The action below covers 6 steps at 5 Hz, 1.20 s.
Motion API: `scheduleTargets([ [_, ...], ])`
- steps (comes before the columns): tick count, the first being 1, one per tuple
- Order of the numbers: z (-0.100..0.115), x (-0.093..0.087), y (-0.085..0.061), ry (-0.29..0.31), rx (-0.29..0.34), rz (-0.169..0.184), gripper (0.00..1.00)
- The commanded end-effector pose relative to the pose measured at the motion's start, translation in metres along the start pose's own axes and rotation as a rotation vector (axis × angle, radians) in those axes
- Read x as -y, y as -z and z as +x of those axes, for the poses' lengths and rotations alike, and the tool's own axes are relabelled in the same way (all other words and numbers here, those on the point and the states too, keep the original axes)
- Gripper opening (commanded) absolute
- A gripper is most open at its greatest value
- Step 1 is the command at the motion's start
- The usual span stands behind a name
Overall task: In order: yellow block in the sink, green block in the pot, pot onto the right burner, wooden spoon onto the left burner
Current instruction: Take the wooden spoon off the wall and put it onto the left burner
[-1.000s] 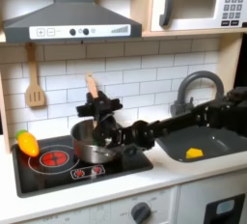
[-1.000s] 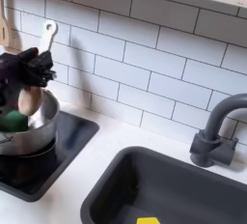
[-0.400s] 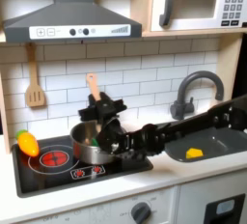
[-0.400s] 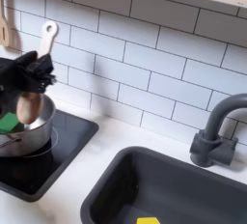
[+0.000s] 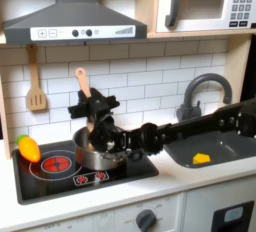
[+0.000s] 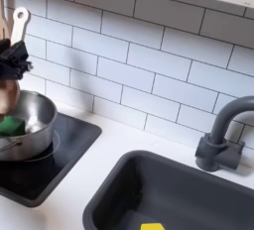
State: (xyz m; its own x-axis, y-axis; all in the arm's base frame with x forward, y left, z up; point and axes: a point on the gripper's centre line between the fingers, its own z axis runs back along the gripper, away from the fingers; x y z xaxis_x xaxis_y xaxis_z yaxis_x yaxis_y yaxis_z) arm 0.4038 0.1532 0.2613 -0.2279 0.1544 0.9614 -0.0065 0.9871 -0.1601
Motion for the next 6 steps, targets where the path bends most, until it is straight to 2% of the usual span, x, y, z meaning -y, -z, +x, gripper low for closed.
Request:
scheduleTargets([
  [1,-0.006,-0.008,0.023,0.013,-0.016,0.006,0.0],
  [2,-0.021,0.0,0.024,-0.01,-0.052,-0.014,0.0],
  [3,-0.026,0.018,0.018,-0.035,-0.064,-0.048,0.0],
  [4,-0.041,0.03,0.014,-0.058,-0.098,-0.073,0.0],
  [5,-0.039,0.035,0.005,-0.071,-0.101,-0.075,0.0],
  [6,-0.033,0.031,-0.005,-0.068,-0.092,-0.066,0.0],
])
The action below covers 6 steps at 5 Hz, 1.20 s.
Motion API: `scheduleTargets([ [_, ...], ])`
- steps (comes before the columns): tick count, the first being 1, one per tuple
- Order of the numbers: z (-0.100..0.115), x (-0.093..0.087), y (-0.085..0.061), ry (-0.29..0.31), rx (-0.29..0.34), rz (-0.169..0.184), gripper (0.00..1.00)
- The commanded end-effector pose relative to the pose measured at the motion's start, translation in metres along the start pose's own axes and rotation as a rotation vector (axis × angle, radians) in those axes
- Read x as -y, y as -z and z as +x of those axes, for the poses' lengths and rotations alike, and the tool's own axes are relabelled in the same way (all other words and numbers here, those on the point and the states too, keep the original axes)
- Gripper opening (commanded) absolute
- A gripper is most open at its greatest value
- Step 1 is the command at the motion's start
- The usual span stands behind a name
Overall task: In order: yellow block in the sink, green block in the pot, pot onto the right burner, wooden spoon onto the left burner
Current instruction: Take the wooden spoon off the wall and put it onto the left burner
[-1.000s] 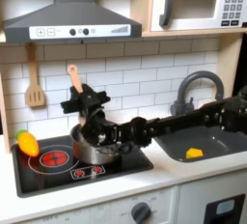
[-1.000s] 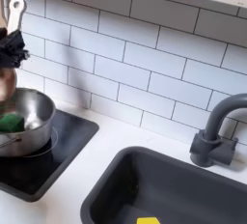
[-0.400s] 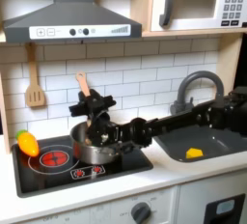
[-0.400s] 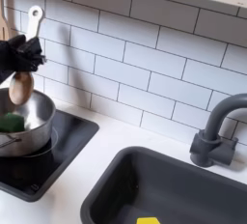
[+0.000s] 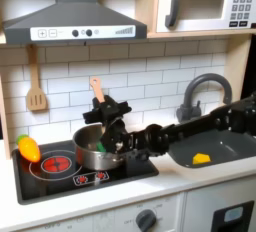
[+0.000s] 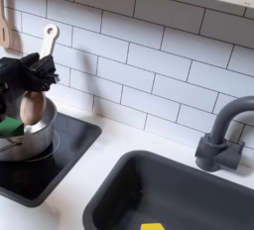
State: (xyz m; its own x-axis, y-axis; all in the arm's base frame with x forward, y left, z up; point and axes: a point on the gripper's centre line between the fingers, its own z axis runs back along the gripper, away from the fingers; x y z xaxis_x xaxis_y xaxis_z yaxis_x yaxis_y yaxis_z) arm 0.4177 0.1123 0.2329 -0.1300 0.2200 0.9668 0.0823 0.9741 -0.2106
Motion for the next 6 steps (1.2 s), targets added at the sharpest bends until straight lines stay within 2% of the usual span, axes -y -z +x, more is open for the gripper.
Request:
scheduleTargets([
  [1,0.011,-0.007,-0.014,0.006,0.021,0.019,0.0],
  [2,0.018,-0.03,-0.013,0.024,0.042,0.071,0.0],
  [4,0.032,-0.042,-0.007,0.054,0.07,0.095,0.0],
  [5,0.042,-0.034,0.002,0.054,0.105,0.058,0.0],
  [6,0.051,-0.034,0.007,0.058,0.133,0.044,0.0],
])
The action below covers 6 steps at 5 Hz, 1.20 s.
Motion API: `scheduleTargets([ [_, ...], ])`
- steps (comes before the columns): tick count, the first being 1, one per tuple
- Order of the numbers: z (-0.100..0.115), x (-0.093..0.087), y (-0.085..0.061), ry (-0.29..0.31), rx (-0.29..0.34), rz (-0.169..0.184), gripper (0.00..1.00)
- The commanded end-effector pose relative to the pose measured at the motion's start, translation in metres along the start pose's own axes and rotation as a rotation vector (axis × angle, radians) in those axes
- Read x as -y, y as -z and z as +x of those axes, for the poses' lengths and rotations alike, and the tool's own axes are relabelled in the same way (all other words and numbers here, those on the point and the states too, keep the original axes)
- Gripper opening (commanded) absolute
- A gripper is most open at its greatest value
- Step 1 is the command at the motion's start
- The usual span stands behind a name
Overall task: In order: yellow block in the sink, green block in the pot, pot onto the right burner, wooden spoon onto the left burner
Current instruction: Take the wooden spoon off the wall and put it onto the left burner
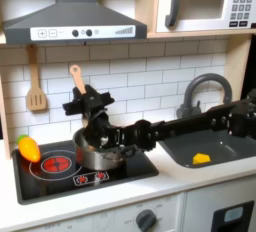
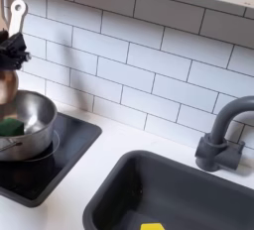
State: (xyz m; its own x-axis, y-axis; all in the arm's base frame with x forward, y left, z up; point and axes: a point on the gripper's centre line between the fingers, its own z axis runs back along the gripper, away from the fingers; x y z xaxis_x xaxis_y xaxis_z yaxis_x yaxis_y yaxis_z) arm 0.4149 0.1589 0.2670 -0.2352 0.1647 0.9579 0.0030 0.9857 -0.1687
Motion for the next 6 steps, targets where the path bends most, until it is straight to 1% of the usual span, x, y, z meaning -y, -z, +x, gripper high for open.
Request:
scheduleTargets([
  [1,0.011,0.0,0.013,-0.003,0.046,-0.025,0.0],
  [2,0.015,0.0,0.022,0.003,0.063,-0.03,0.0],
  [3,0.019,-0.001,0.027,0.002,0.078,-0.034,0.0],
  [4,0.021,0.015,0.035,-0.005,0.09,-0.079,0.0],
  [5,0.026,0.022,0.037,-0.01,0.103,-0.097,0.0],
  [6,0.023,0.026,0.039,-0.021,0.101,-0.103,0.0],
])
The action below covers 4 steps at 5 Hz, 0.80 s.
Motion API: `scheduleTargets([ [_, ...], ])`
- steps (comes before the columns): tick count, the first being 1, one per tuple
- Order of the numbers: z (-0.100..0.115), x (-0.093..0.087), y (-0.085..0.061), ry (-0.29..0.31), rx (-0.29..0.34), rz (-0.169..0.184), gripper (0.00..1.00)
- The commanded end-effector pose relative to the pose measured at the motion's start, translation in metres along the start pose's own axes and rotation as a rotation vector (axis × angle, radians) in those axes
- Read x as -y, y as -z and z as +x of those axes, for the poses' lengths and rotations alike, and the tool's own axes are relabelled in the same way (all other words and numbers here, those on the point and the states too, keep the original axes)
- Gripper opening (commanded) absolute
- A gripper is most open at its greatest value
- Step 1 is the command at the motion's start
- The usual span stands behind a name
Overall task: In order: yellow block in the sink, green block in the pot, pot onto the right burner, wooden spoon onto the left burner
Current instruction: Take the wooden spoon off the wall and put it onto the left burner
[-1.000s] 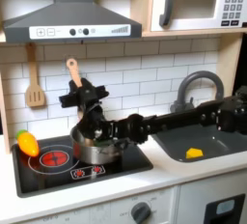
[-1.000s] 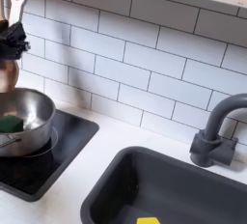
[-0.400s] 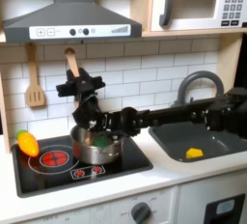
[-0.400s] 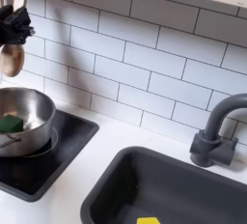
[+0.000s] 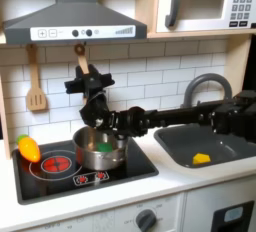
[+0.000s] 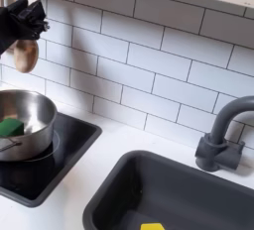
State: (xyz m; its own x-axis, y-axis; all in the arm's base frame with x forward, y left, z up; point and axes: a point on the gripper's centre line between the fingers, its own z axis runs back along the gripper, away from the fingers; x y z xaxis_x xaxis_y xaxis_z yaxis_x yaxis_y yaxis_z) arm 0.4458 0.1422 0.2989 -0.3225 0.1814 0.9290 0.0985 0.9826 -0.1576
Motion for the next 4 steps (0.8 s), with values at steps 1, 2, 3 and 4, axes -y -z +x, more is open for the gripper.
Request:
scheduleTargets([
  [1,0.0046,0.0043,0.0045,-0.004,0.016,-0.013,0.0],
  [2,0.0078,0.0043,0.0062,-0.01,0.027,-0.009,0.0],
  [3,0.0117,0.0124,0.0105,-0.01,0.039,-0.033,0.0],
  [4,0.0094,0.0137,0.008,-0.014,0.032,-0.034,0.0],
])
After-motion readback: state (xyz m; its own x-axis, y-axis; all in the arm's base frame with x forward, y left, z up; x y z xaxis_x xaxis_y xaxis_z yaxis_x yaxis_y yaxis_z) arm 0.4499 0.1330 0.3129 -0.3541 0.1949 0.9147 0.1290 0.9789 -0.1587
